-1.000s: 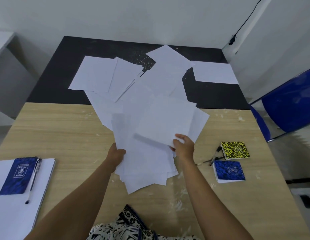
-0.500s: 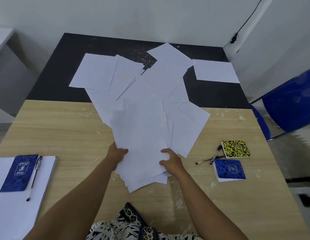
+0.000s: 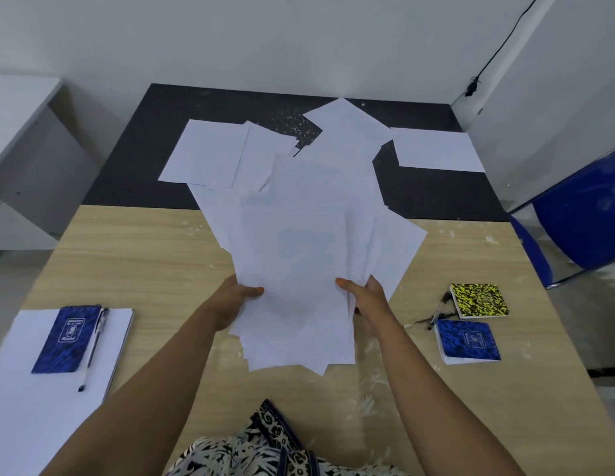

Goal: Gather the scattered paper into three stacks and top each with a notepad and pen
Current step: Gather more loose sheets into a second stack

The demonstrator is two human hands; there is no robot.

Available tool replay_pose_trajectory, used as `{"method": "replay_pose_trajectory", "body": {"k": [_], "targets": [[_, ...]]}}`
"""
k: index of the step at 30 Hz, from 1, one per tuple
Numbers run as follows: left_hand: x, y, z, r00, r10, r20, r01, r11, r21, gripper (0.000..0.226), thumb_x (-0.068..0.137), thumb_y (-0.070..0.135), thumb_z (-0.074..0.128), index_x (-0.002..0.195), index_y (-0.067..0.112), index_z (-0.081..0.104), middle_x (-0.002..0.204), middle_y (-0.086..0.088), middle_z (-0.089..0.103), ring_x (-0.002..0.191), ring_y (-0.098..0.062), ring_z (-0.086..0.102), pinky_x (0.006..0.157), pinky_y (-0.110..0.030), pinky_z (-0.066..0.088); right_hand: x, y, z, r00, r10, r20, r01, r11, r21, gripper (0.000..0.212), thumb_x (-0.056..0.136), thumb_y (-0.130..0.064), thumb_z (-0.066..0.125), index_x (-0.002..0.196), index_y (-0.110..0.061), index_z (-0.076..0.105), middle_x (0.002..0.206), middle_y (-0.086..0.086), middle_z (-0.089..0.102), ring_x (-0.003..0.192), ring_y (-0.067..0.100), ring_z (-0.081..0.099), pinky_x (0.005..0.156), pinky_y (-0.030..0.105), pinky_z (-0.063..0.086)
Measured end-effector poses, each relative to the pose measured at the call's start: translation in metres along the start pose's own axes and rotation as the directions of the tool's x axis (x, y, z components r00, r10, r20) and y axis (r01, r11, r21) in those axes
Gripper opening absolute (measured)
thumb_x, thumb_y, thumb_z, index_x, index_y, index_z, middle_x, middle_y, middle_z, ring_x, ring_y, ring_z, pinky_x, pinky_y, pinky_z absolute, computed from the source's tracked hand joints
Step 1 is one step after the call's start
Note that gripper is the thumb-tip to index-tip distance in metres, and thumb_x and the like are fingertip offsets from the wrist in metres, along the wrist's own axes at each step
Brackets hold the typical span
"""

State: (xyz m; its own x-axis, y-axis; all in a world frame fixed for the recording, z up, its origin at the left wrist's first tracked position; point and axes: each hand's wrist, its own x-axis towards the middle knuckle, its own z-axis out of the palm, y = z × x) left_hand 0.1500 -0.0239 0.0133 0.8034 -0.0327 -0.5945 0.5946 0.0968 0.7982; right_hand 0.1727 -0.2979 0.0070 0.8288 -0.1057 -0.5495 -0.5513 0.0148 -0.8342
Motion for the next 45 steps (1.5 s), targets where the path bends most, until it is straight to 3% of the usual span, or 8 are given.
{"method": "replay_pose_trajectory", "body": {"k": [7,14,18,23,28,35,41,45], "targets": [[-0.007,0.034,0.011,0.984,0.169,-0.060,-0.169,0.986,0.004,0.040,0.084,-0.003,0.065,0.123,0.002,0.058,0.114,-0.012,0.068,0.099,-0.028,0.067,0.079,-0.037,0.055,-0.024,-0.037,0.003,0.985,-0.173,-0.026,0.174,0.983,0.066,0.019,0.081,-0.007,0.074,0.098,-0.008,0.066,0.101,0.010,0.070,0.085,0.021,0.067,0.072,0.029,0.056],[-0.012,0.072,0.028,0.903,0.353,-0.245,-0.363,0.932,0.005,0.036,0.084,-0.006,0.061,0.118,0.005,0.060,0.109,-0.009,0.067,0.096,-0.027,0.064,0.084,-0.038,0.052,-0.039,-0.067,0.012,0.945,-0.314,-0.091,0.322,0.944,0.080,0.013,0.077,-0.012,0.078,0.085,-0.017,0.070,0.091,0.002,0.073,0.086,0.021,0.070,0.079,0.035,0.057],[-0.020,0.079,0.027,0.881,0.416,-0.225,-0.419,0.907,0.036,0.034,0.084,-0.003,0.064,0.115,0.010,0.060,0.105,-0.003,0.068,0.092,-0.020,0.066,0.079,-0.034,0.052,-0.044,-0.069,0.014,0.927,-0.361,-0.101,0.369,0.926,0.081,0.026,0.076,-0.009,0.078,0.099,-0.013,0.069,0.099,0.003,0.073,0.092,0.020,0.069,0.082,0.034,0.056],[-0.028,0.076,0.026,0.877,0.435,-0.204,-0.439,0.898,0.030,0.032,0.084,-0.005,0.062,0.110,0.014,0.062,0.102,0.000,0.069,0.093,-0.021,0.066,0.077,-0.033,0.054,-0.048,-0.066,0.016,0.932,-0.347,-0.108,0.357,0.930,0.092,0.023,0.080,-0.004,0.071,0.095,-0.020,0.066,0.094,-0.001,0.071,0.091,0.021,0.069,0.075,0.030,0.054],[-0.030,0.074,0.020,0.873,0.433,-0.224,-0.441,0.897,0.014,0.033,0.086,-0.003,0.061,0.118,0.008,0.061,0.109,-0.006,0.068,0.098,-0.025,0.066,0.083,-0.039,0.054,-0.048,-0.064,0.017,0.934,-0.329,-0.143,0.344,0.934,0.098,0.039,0.078,-0.005,0.072,0.116,-0.013,0.064,0.106,0.002,0.071,0.097,0.021,0.067,0.085,0.036,0.054],[-0.038,0.078,0.025,0.867,0.408,-0.287,-0.434,0.901,-0.030,0.023,0.086,0.005,0.058,0.108,0.010,0.064,0.098,-0.002,0.069,0.086,-0.020,0.066,0.070,-0.029,0.052,-0.059,-0.066,0.020,0.920,-0.363,-0.147,0.385,0.907,0.170,0.036,0.084,-0.015,0.070,0.120,-0.012,0.063,0.110,0.000,0.071,0.100,0.016,0.067,0.085,0.031,0.055],[-0.043,0.083,0.030,0.830,0.419,-0.369,-0.456,0.890,-0.016,0.022,0.088,0.006,0.050,0.105,0.010,0.064,0.094,0.000,0.066,0.083,-0.018,0.063,0.068,-0.027,0.050,-0.070,-0.070,0.022,0.911,-0.327,-0.253,0.382,0.899,0.213,0.014,0.088,-0.006,0.048,0.079,-0.012,0.058,0.082,-0.002,0.061,0.081,0.018,0.057,0.071,0.028,0.046],[-0.050,0.085,0.035,0.824,0.403,-0.398,-0.458,0.888,-0.048,0.013,0.088,0.007,0.048,0.091,0.008,0.061,0.082,0.000,0.060,0.074,-0.016,0.057,0.062,-0.026,0.047,-0.074,-0.064,0.022,0.905,-0.319,-0.280,0.384,0.897,0.219,0.008,0.074,-0.015,0.049,0.081,-0.013,0.047,0.077,0.004,0.040,0.072,0.018,0.041,0.061,0.029,0.033]]}}
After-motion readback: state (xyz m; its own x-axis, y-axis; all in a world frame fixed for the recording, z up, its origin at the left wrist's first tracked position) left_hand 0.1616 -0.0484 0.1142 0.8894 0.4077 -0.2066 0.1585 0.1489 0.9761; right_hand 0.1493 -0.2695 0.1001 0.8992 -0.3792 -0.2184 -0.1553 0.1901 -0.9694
